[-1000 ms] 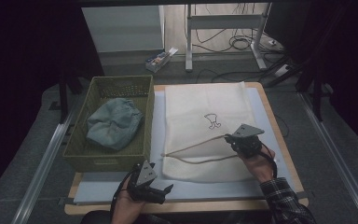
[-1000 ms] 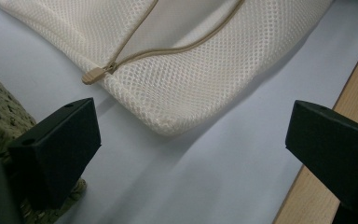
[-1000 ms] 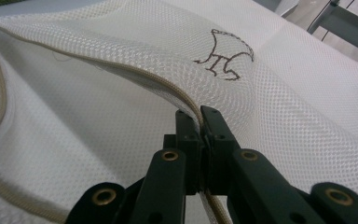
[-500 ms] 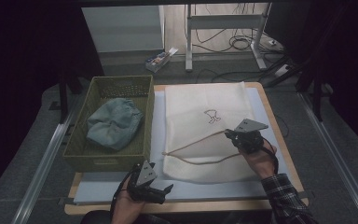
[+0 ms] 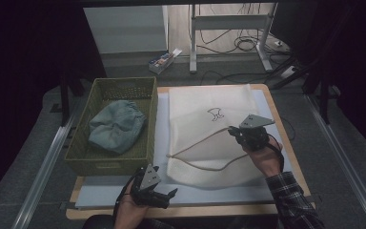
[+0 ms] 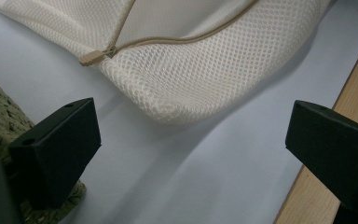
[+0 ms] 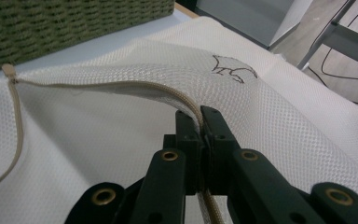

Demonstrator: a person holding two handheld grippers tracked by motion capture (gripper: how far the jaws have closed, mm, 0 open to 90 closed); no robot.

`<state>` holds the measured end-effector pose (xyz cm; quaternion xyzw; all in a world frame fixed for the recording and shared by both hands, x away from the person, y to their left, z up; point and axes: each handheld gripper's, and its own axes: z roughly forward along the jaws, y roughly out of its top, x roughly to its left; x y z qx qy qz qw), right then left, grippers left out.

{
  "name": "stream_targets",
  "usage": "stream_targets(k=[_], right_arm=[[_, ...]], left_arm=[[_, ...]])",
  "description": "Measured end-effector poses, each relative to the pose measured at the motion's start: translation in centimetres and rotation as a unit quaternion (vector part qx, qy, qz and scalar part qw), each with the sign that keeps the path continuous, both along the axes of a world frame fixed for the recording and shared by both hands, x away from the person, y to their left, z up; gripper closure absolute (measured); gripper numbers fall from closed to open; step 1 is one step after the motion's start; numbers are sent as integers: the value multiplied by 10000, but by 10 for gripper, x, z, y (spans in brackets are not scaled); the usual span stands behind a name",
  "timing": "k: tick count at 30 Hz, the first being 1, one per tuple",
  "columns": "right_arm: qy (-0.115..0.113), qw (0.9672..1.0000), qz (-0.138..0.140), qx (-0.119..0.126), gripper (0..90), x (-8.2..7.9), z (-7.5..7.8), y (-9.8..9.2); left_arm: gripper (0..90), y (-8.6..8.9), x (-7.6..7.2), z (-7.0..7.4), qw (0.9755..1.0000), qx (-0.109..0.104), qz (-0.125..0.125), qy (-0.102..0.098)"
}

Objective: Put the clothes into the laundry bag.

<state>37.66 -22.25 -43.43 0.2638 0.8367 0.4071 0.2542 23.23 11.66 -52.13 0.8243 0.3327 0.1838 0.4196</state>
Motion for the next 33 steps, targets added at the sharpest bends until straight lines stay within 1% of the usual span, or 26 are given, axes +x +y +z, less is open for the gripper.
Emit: stream_targets(k=[6,14,22,28,33], right_arm=[[-13,9999,65,123,853,3,10,6],[-1,9996,90,271,853,5,14,8],[31,9983,124,565,853,9,22,8],[34,9979,155,635,852,11,26,10],[30,9974,160,704,852,14,29,10]], left_arm=[[30,0,0,0,10000,-1,-1,0],[30,0,0,0,10000,11,-6,-3],[30,0,0,0,10000,3,0,-4],[30,0,0,0,10000,-81,-1,59],[30,0,0,0,9999,-77,9,68]])
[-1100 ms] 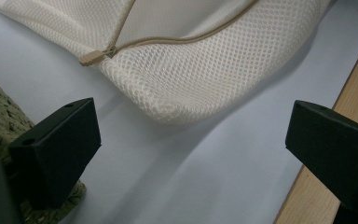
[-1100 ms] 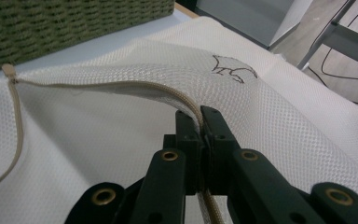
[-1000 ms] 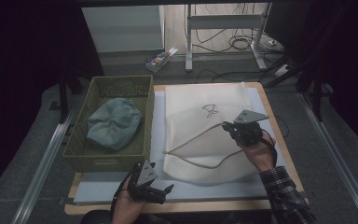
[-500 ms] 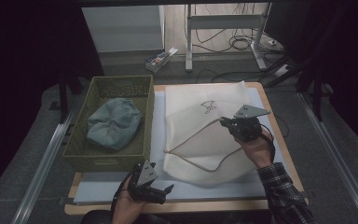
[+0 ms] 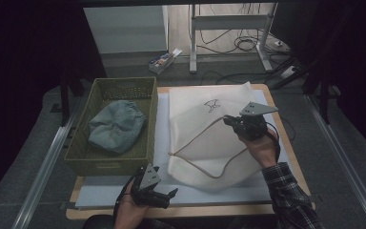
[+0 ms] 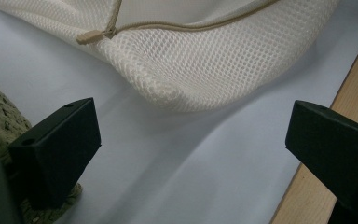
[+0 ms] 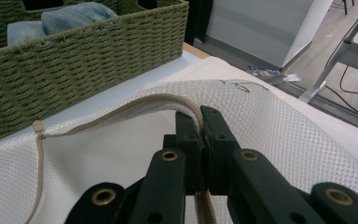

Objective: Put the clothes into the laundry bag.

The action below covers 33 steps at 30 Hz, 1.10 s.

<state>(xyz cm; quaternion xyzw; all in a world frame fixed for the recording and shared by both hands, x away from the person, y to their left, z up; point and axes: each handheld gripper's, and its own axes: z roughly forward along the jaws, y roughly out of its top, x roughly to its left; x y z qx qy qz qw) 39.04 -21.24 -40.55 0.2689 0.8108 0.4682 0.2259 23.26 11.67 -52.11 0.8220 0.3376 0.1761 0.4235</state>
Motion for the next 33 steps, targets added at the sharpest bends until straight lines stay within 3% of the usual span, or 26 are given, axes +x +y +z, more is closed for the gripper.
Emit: stream_targets(k=[26,33], right_arm=[[-28,9994,193,289,852,14,22,13],[3,9992,225,337,852,15,18,11]], left_arm=[[31,-1,0,-1,10000,25,9,12],[30,-1,0,0,10000,-68,-6,47]])
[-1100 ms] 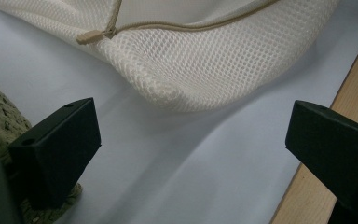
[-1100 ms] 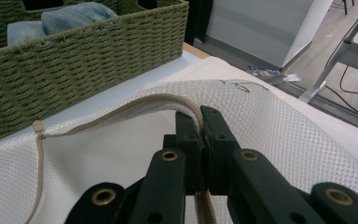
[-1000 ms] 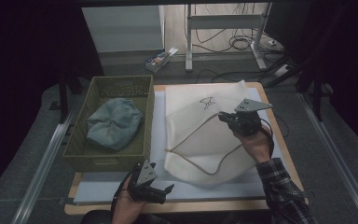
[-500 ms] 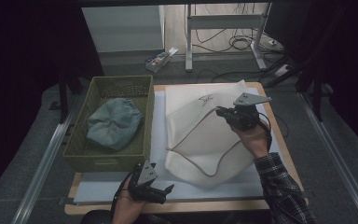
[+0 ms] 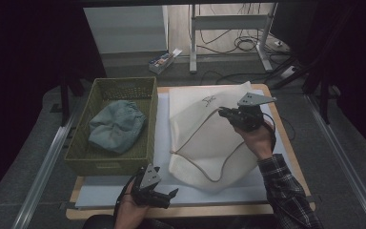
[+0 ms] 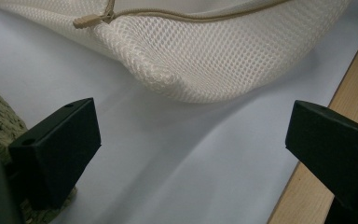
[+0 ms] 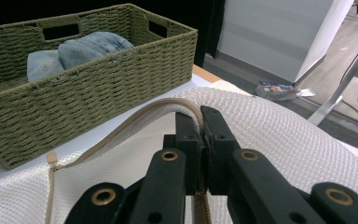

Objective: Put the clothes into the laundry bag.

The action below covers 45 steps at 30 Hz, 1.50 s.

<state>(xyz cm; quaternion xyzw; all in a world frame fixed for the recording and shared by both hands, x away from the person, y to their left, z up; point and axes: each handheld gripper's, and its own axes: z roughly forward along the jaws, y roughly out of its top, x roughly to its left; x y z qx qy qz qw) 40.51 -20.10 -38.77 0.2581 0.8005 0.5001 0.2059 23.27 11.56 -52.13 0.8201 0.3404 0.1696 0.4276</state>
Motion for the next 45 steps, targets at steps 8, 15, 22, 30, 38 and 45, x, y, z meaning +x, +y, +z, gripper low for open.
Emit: stream_targets(k=[8,15,22,30,38,45], right_arm=[[94,9999,5,60,852,0,-4,-5],[71,10000,8,41,852,-1,-3,-5],[100,9999,8,42,851,-1,-4,-7],[119,9999,5,35,851,0,-5,-8],[115,9999,-16,57,851,-1,-4,-10],[135,9999,-33,97,851,-1,-3,-13]], left_arm=[[32,0,0,2,10000,-44,-30,33],[34,0,-1,3,10000,-67,-39,47],[34,-2,0,10,9996,-265,-65,87],[34,-3,1,20,9995,-317,-89,38],[34,-5,1,30,9991,-400,-142,-43],[34,-4,5,41,9980,-606,-194,-47]])
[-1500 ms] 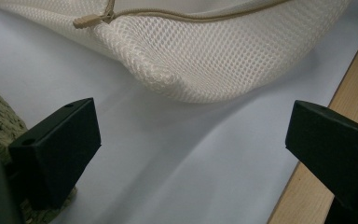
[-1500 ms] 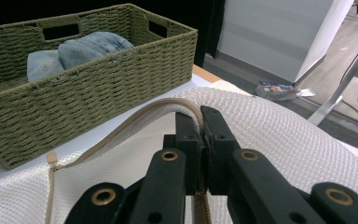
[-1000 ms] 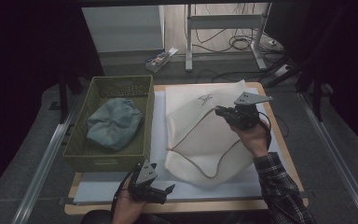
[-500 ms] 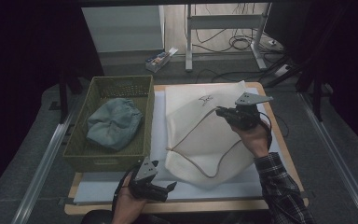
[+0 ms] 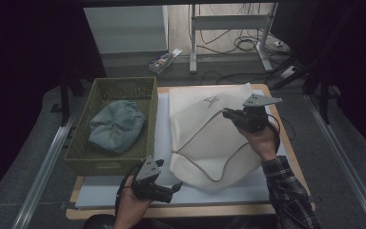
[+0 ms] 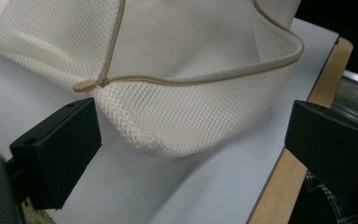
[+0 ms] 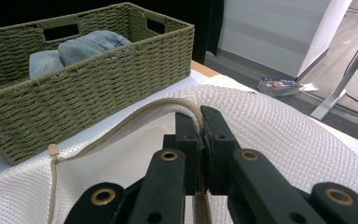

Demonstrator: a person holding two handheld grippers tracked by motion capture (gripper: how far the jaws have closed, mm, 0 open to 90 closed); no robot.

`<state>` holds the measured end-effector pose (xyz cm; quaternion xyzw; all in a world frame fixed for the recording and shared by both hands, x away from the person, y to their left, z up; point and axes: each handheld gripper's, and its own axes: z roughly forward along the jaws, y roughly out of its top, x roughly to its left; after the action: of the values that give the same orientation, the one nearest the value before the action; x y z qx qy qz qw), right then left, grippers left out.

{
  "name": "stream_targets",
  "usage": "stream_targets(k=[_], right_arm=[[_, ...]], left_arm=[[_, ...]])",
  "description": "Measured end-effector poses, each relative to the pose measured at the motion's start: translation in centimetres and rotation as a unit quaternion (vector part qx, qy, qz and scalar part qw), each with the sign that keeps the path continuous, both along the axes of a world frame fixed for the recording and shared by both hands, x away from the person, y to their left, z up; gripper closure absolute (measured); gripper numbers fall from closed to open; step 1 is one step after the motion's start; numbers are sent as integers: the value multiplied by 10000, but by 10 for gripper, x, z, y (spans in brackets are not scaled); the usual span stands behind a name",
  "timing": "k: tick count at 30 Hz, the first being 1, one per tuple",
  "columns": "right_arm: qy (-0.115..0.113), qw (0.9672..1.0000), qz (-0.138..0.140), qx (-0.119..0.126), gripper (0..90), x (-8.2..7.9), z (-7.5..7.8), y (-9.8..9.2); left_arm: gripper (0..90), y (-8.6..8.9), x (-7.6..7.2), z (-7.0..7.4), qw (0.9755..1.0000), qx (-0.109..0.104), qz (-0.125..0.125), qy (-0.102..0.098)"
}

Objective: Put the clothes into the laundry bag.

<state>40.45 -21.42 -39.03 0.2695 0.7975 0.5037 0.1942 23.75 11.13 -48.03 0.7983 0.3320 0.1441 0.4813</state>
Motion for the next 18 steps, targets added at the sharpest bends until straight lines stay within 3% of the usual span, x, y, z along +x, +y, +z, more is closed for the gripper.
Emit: stream_targets(k=[18], right_arm=[[26,10000,-10,33,850,1,1,-4]], left_arm=[[34,4,10,20,9999,81,50,-71]])
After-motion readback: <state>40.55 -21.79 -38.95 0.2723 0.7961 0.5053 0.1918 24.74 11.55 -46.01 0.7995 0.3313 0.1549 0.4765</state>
